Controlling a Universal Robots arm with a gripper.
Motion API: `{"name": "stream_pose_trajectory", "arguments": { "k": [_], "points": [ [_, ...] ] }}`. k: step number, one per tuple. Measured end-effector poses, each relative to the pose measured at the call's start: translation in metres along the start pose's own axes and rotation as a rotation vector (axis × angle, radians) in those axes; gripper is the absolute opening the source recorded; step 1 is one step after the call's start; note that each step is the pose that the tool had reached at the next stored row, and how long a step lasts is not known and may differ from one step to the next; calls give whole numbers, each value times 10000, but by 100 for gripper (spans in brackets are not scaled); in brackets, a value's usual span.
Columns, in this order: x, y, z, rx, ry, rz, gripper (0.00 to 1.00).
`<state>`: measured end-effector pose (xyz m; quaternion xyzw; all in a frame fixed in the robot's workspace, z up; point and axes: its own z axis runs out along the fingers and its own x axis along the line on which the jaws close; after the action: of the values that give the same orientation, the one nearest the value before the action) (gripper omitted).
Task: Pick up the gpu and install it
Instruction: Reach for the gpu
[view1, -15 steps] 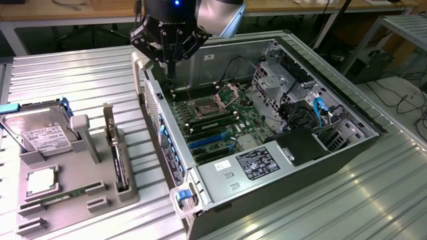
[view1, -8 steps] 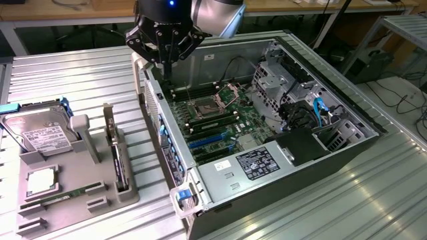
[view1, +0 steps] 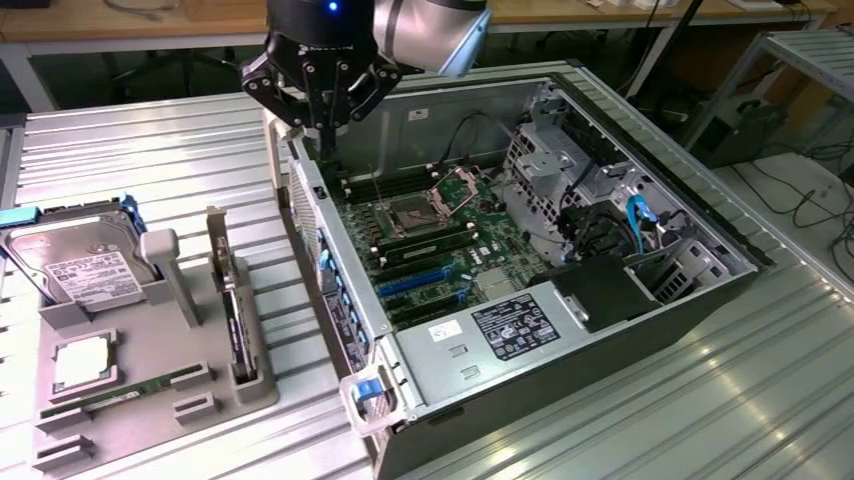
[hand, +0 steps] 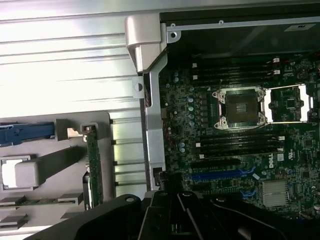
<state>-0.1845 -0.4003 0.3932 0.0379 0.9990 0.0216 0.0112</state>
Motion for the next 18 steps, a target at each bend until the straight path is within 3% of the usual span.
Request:
{"name": "stream_pose_trajectory", "arguments": {
  "k": [18],
  "points": [
    [172,-22,-4,0,14,0,11]
  ]
}}
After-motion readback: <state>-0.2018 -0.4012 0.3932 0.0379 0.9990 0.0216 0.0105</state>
